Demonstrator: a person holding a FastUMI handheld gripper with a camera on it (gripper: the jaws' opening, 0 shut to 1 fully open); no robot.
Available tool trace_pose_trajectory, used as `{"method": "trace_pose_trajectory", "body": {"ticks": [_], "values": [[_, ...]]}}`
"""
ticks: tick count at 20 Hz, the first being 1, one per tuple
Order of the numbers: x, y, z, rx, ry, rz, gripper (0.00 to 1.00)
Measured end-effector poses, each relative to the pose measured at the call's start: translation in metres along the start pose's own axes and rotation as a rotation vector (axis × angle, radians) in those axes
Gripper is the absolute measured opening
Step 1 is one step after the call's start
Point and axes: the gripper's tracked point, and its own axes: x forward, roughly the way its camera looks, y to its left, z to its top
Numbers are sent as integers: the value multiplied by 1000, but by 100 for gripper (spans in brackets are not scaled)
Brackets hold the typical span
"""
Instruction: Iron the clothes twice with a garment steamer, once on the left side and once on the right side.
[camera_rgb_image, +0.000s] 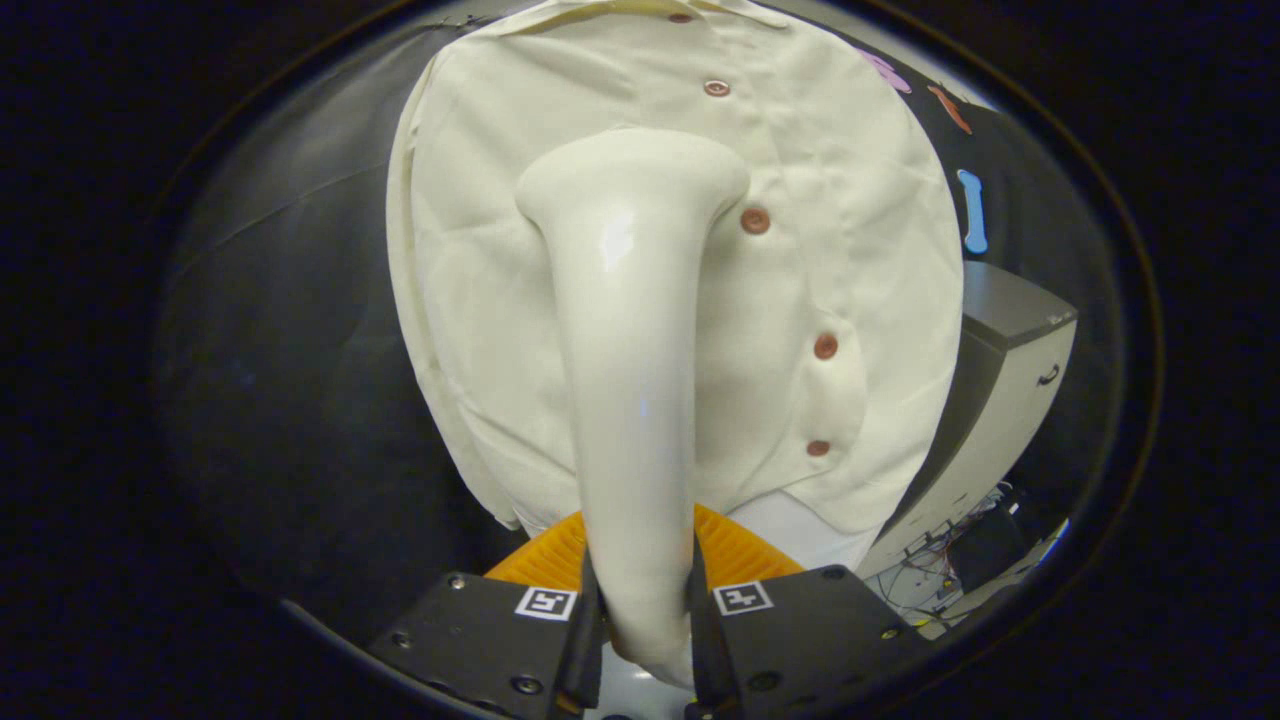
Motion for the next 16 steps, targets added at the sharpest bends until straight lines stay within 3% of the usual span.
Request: {"method": "trace_pose_trajectory", "body": {"ticks": [10, 16], "values": [[22, 6, -79, 54, 152, 18, 35], [15, 7, -76, 73, 221, 33, 34]]}}
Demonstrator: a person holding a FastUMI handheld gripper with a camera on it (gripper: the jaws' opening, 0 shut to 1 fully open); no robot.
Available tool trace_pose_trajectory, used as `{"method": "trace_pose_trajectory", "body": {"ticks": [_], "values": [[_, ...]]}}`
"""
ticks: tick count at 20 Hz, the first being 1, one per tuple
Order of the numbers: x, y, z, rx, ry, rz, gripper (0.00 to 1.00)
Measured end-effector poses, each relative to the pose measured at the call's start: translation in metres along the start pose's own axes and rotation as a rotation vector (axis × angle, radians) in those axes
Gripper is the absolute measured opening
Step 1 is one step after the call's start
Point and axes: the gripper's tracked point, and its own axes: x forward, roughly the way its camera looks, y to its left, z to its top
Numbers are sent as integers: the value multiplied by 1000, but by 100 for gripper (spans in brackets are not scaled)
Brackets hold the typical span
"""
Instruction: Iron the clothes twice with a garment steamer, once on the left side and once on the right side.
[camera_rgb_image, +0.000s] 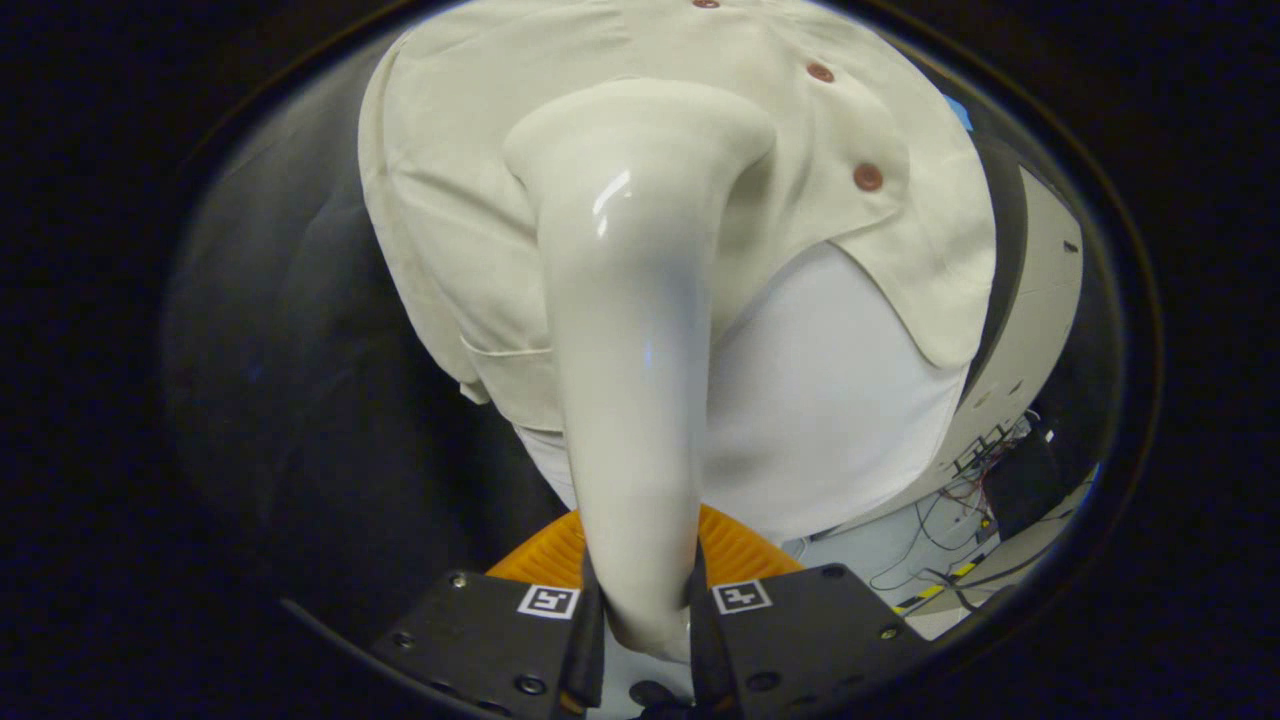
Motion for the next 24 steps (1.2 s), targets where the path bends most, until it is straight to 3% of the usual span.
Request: {"method": "trace_pose_trajectory", "body": {"ticks": [5, 13, 19, 24], "values": [[-6, 3, 0, -7, 63, 10, 34], [-84, 2, 23, -28, 19, 1, 34], [-166, -22, 112, -25, -161, -36, 34], [-207, -52, 183, -6, -283, -71, 33]]}}
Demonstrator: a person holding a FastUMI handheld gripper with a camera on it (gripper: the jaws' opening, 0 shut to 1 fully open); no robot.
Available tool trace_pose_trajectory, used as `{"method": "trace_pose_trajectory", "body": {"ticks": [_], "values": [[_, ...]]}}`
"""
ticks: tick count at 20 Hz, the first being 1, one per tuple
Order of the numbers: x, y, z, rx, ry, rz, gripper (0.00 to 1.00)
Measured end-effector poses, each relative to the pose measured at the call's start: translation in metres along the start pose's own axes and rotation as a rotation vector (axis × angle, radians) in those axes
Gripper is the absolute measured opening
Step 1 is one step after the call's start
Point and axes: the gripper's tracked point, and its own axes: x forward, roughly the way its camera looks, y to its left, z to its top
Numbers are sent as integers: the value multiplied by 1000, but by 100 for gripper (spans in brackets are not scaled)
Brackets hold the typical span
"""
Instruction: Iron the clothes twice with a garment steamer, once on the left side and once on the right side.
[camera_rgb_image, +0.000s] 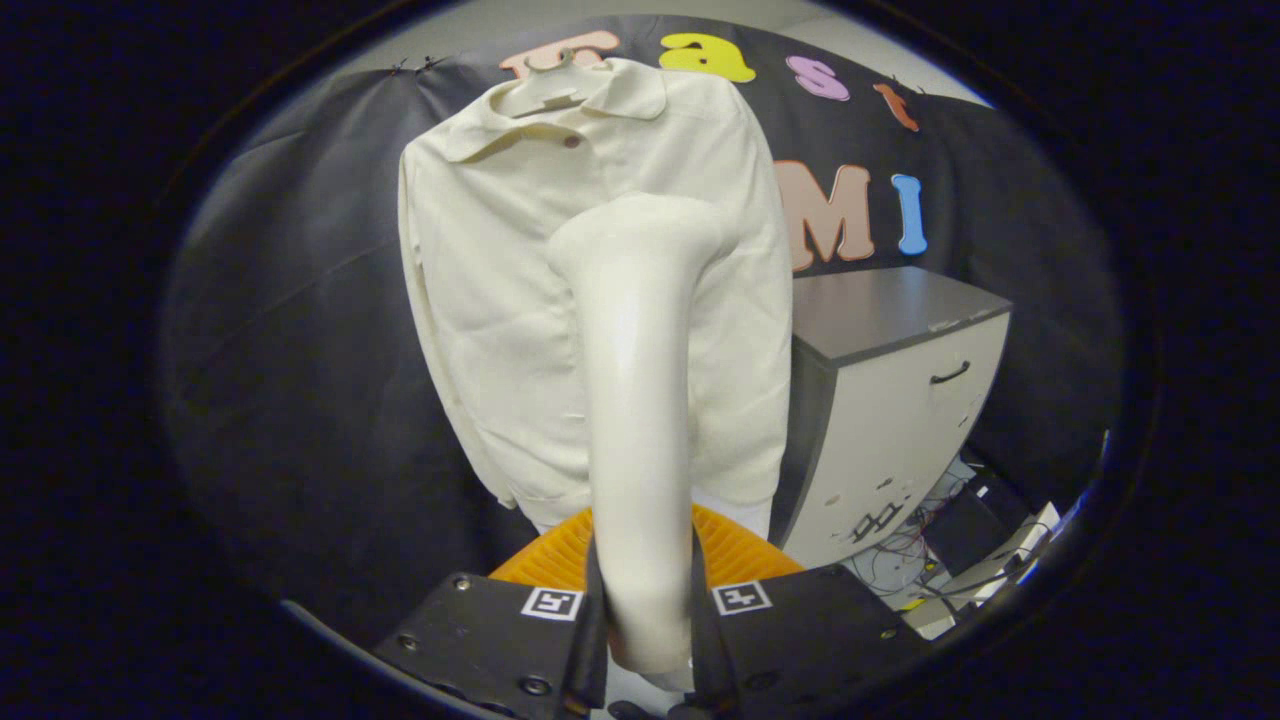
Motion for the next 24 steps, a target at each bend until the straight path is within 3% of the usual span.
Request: {"method": "trace_pose_trajectory", "body": {"ticks": [12, 24], "values": [[50, -18, 115, -33, -140, 75, 33], [131, -25, 84, -41, -62, 187, 33]]}}
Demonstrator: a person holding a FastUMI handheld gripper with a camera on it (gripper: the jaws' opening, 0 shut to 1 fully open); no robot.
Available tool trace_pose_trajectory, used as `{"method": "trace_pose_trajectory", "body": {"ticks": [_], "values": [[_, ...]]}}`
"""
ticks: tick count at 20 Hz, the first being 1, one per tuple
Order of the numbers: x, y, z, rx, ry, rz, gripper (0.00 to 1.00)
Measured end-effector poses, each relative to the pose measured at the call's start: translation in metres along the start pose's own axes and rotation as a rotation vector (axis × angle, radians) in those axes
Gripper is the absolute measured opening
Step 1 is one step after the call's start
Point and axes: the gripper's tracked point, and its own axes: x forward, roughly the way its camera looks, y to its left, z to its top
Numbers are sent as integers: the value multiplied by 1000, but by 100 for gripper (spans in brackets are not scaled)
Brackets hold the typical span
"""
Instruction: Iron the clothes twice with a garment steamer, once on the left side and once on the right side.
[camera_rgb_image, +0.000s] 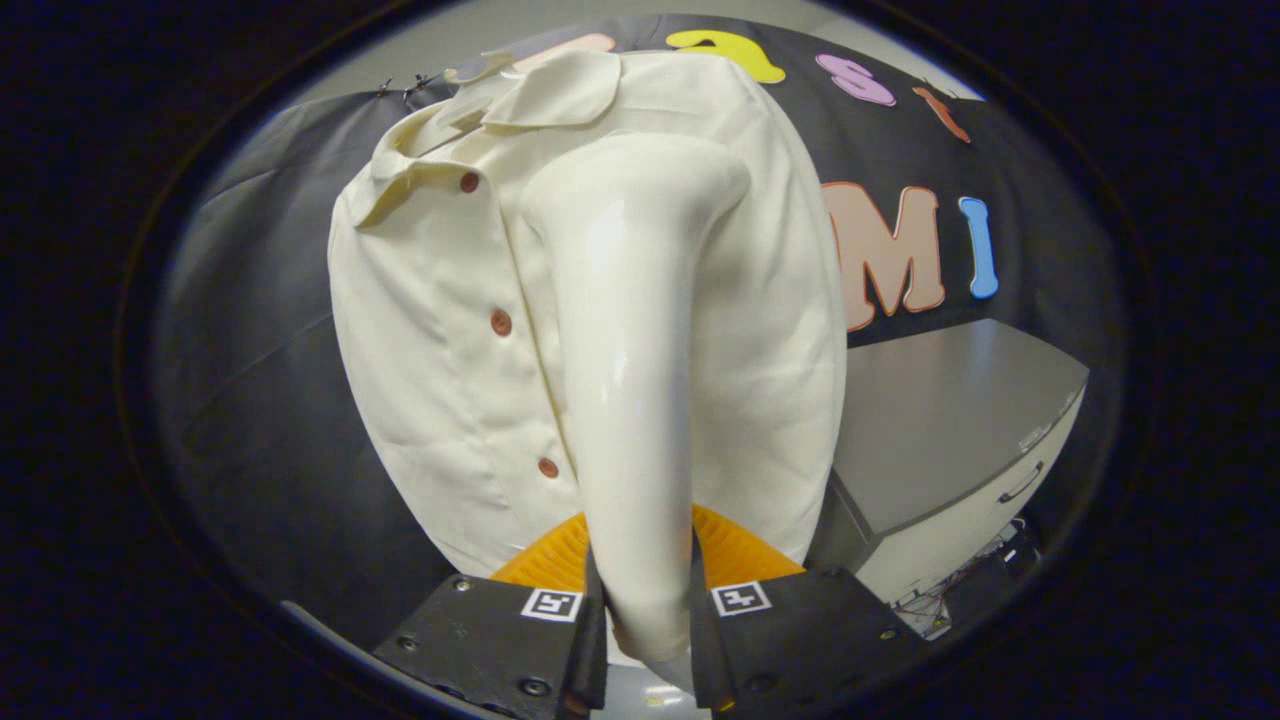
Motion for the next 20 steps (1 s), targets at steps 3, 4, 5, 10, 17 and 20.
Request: {"method": "trace_pose_trajectory", "body": {"ticks": [3, 4, 5, 10, 17, 20], "values": [[15, -6, -16, -6, 30, 18, 33], [18, -7, -24, 0, 42, 24, 33], [20, -8, -32, 7, 58, 29, 33], [28, -18, -82, 22, 135, 39, 33], [32, -27, -146, 75, 233, 51, 33], [30, -30, -168, 99, 268, 61, 33]]}}
